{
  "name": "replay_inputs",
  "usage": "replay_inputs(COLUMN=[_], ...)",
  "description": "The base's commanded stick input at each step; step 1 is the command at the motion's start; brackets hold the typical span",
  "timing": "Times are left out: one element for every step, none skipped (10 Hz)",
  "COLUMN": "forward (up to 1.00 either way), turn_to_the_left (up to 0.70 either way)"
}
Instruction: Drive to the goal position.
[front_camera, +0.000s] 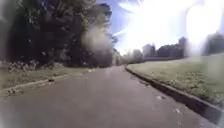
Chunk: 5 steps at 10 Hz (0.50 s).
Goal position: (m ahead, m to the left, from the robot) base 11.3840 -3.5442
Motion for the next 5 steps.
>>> replay_inputs(forward=[0.45, 0.45, 0.45, 0.45, 0.45], turn_to_the_left=[0.0, 0.0, 0.0, 0.0, 0.0])
